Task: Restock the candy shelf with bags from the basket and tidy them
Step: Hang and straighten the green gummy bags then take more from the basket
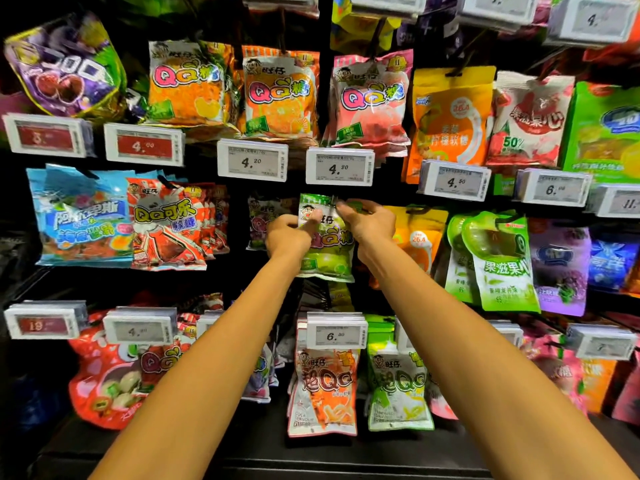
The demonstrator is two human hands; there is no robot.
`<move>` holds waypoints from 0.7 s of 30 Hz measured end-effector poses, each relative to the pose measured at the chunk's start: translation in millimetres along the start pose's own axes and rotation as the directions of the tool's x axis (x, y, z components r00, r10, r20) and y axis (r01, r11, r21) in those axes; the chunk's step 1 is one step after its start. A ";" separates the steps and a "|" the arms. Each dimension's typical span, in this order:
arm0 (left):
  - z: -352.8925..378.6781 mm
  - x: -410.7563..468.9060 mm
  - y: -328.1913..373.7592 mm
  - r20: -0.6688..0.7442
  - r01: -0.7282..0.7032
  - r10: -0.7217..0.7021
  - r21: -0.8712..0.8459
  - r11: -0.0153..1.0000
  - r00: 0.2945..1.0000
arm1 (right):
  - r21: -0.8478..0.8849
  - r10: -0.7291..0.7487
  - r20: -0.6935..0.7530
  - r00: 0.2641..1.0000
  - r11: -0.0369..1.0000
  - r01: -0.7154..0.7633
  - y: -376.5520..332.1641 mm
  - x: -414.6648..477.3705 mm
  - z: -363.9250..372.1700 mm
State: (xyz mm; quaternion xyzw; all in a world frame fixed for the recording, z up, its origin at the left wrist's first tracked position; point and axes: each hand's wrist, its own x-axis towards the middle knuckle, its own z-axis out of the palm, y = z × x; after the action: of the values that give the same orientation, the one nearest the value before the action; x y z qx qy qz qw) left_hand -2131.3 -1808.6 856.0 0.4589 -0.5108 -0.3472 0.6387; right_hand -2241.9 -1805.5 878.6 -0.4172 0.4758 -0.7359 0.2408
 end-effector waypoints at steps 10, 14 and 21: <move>-9.0 -3.6 -8.3 -0.046 -0.019 0.025 0.132 0.991 0.999 | -0.077 -0.067 -0.098 0.993 0.995 0.060 12.0 -16.7 -5.2; -24.7 -36.2 -16.0 -0.055 -0.228 0.248 0.238 0.944 0.967 | -0.020 -0.177 -0.047 0.983 0.984 0.176 17.7 -49.4 -35.2; -36.7 -128.5 -60.5 0.158 -0.376 0.368 0.024 0.926 0.916 | 0.031 -0.282 -0.006 0.959 0.959 0.282 48.2 -135.5 -120.7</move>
State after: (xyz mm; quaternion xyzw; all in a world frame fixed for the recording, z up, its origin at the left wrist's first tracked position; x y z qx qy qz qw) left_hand -2124.6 -1703.4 754.1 0.3429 -0.6446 -0.2392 0.6401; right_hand -2273.1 -1664.2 759.0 -0.4763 0.3999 -0.7705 0.1397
